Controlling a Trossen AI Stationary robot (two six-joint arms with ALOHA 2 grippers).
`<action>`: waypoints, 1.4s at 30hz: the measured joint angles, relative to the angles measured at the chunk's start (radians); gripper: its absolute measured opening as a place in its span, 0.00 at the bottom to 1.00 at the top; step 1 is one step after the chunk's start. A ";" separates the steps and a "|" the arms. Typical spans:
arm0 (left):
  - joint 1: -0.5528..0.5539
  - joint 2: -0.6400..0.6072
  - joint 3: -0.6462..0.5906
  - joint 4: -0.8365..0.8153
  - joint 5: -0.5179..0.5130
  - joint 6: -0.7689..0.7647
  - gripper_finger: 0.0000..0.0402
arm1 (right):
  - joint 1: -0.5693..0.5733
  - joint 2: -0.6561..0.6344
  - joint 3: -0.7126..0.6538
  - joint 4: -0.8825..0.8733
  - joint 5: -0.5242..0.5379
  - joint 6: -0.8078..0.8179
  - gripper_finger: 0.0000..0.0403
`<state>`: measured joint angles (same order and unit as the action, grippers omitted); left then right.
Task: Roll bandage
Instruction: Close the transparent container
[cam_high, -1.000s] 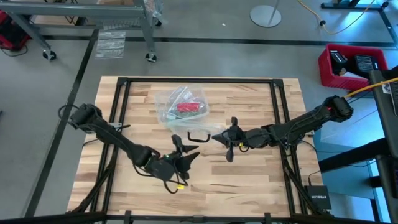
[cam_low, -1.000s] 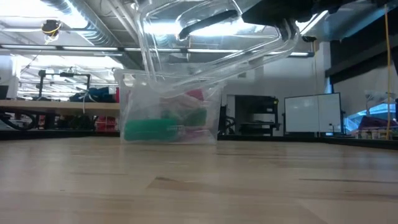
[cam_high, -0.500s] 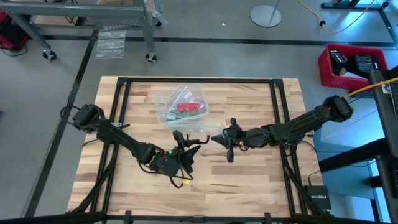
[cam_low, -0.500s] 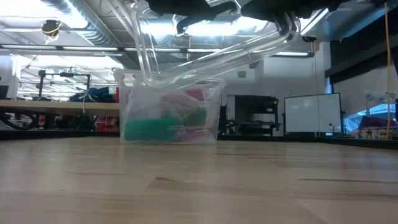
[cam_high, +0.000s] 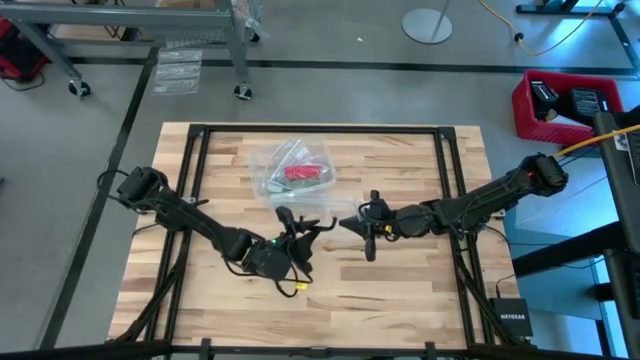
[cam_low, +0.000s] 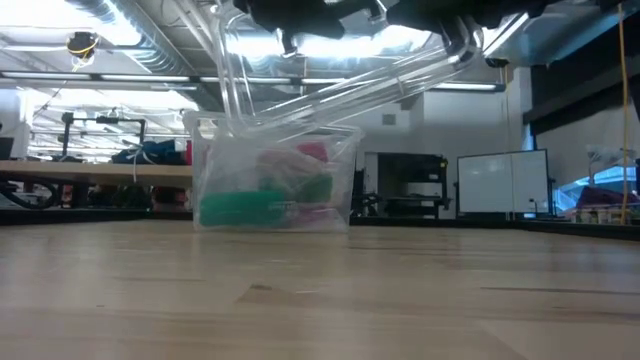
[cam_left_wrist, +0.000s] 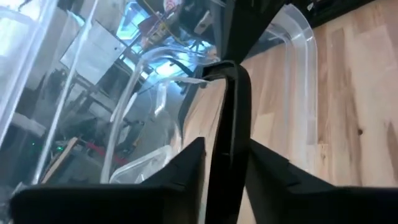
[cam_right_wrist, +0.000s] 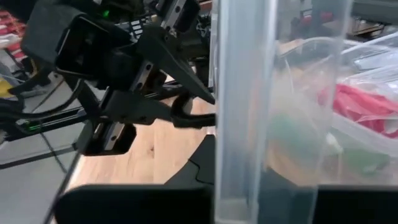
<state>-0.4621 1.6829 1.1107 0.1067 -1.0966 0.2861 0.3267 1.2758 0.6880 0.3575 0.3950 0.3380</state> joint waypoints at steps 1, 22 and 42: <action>-0.001 0.000 0.000 0.007 0.000 -0.002 0.21 | 0.000 0.000 0.000 0.000 -0.005 0.009 0.02; -0.061 -0.174 0.135 -0.307 0.013 -0.115 0.05 | 0.000 -0.286 0.000 -0.114 -0.092 -0.112 0.36; 0.563 -0.454 0.180 -0.734 0.766 -0.147 0.05 | -0.316 -0.196 -0.001 -0.371 -0.062 -0.292 0.37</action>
<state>0.1011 1.2290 1.2903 -0.6274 -0.3305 0.1392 0.0109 1.0799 0.6868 -0.0136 0.3330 0.0463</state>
